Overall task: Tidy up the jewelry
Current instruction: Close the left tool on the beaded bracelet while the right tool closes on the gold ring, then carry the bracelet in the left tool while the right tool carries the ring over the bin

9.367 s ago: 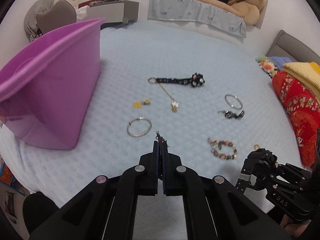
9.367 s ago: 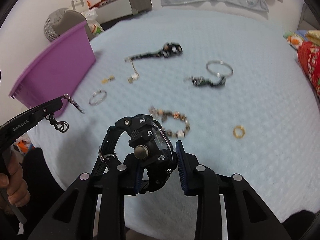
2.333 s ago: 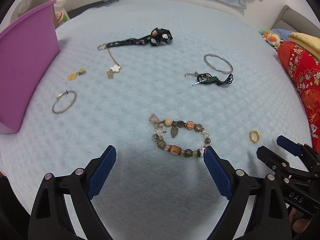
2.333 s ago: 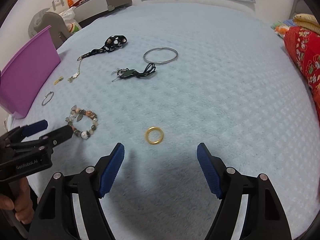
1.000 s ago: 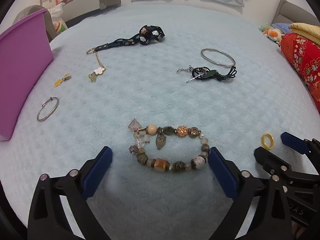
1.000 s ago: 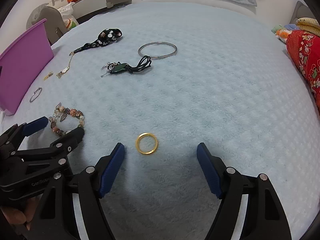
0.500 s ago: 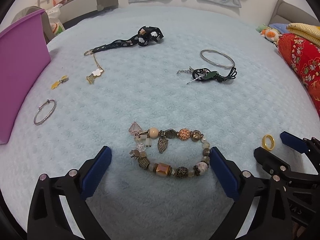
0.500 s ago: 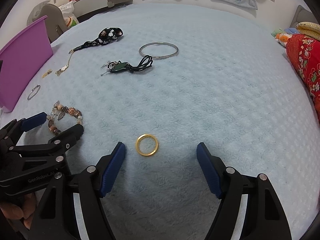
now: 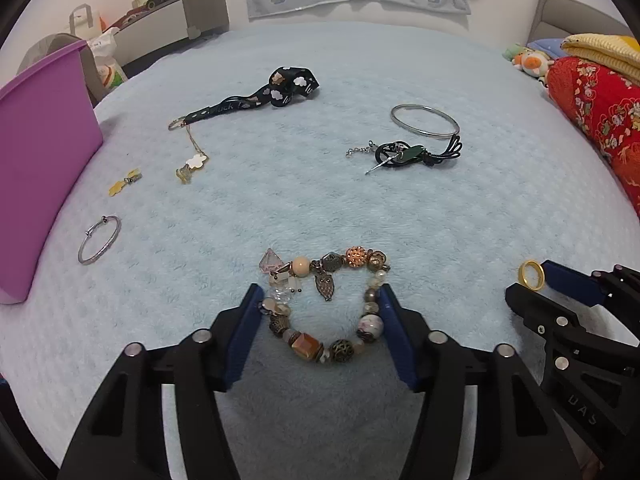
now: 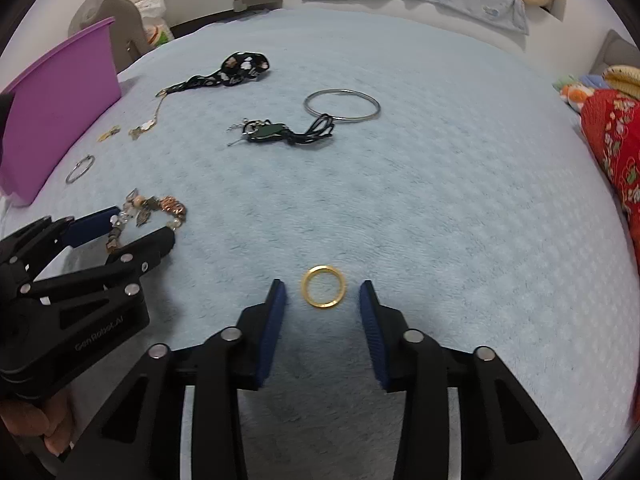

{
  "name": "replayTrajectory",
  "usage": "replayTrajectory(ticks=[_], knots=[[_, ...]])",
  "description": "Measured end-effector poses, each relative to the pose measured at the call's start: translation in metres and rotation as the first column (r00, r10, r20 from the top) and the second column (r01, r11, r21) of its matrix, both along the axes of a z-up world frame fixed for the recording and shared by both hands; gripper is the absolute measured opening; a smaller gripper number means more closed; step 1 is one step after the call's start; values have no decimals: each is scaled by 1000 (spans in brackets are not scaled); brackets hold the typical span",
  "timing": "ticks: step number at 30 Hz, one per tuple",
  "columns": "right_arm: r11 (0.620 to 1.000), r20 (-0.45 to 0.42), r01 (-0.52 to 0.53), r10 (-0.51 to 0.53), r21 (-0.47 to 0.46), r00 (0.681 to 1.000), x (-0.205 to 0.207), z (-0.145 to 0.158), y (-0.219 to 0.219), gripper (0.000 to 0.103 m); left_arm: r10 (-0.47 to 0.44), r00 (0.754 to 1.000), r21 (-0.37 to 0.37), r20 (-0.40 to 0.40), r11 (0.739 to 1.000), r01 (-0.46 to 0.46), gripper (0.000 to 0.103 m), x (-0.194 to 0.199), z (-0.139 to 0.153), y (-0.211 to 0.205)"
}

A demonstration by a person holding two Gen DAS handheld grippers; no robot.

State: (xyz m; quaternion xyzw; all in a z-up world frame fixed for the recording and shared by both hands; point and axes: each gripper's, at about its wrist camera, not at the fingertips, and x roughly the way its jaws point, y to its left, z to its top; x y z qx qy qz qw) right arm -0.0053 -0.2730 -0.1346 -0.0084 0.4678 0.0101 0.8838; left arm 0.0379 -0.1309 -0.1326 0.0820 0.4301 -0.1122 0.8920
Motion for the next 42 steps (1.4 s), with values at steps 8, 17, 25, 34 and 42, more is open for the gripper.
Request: replayTrajectory(ticks=[8,17,25,34,42], knots=[[986,-1,36,-36,164,999,-4,4,-18,21,-26,999,-58,-25,998,25,12,-1,8,8],[967,-7,78,-79,244,997,-9,7,-30,21,-20,997,-152,-73,988,9,11,-1,14,26],[952,-23,96,-94,290,995,-13,7,-34,21,-24,997,-205,-73,979,9,11,-5,30,39],[956,-19,88,-87,279,996,-18,13,-28,21,-30,999,-241,-42,970,19,11,-8,53,51],[958,-9,75,-75,276,997,-19,23,-18,21,-25,1000,-272,-17,962,20,11,-10,71,64]])
